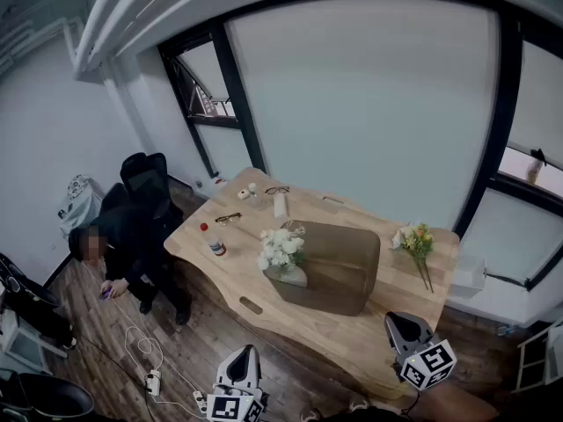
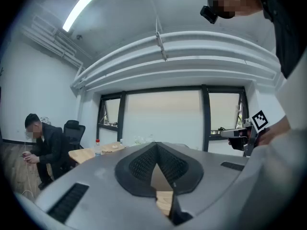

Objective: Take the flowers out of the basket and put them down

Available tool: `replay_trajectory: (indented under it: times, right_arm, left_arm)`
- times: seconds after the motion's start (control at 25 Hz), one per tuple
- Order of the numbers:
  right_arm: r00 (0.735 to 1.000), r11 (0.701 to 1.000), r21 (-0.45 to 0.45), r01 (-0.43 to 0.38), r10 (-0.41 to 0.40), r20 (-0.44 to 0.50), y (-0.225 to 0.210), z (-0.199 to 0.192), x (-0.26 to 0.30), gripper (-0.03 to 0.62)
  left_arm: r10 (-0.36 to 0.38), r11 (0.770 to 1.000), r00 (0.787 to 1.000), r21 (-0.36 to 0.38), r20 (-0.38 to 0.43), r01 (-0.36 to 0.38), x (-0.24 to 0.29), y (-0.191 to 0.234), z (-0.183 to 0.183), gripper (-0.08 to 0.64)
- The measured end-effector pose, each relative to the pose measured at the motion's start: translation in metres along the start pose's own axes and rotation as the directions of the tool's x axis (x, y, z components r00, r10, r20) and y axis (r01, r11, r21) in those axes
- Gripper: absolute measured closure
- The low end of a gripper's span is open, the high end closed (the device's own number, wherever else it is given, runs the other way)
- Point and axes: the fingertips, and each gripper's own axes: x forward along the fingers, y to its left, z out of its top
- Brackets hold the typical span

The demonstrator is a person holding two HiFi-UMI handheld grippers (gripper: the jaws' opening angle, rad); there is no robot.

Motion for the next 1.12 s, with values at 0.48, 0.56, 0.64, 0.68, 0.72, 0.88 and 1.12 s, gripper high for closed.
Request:
replay_trajectory:
  times: [0.48, 0.56, 0.64, 0.68, 0.72, 0.88, 1.12]
  right_arm:
    - [0.998, 0.998, 0.000, -0.058, 0.058, 0.014, -0.039, -0.003, -0.004, 0.571]
    - [0.997, 0.998, -0.011, -0.069, 0.069, 0.017, -0.046, -0.006, -0.004, 0.571]
    - [0.998, 0.998, -0.006, -0.058, 0.058, 0.015, -0.054, -0.012, -0.001, 0.571]
    - [0.998, 0.999, 0.004, -0.054, 0.054, 0.013, -0.058, -0.015, 0.001, 0.570]
    - [0.999, 0.999, 0.014, -0.050, 0.050, 0.011, -0.060, -0.017, 0.004, 0.571]
    - [0.999, 0.999, 0.019, -0.030, 0.030, 0.021, -0.065, -0.015, 0.017, 0.569]
    - [0.998, 0.998, 0.027, 0.065, -0.065, -0.006, -0.071, -0.019, 0.049, 0.569]
  left_arm:
    - [0.031, 0.998, 1.000, 0.047, -0.002, -0.031, 0.027, -0.039, 0.011, 0.557]
    - [0.040, 0.998, 0.999, 0.052, -0.004, -0.040, 0.033, -0.046, 0.010, 0.557]
    - [0.045, 0.997, 0.999, 0.055, -0.008, -0.045, 0.040, -0.048, 0.007, 0.557]
    - [0.046, 0.997, 0.999, 0.061, -0.011, -0.045, 0.043, -0.047, 0.005, 0.557]
    - [0.044, 0.997, 0.999, 0.070, -0.015, -0.042, 0.046, -0.045, 0.003, 0.557]
    - [0.027, 0.995, 0.999, 0.099, -0.023, -0.024, 0.066, -0.028, 0.000, 0.557]
    - [-0.043, 0.995, 0.999, 0.095, 0.012, 0.041, 0.117, 0.017, 0.001, 0.557]
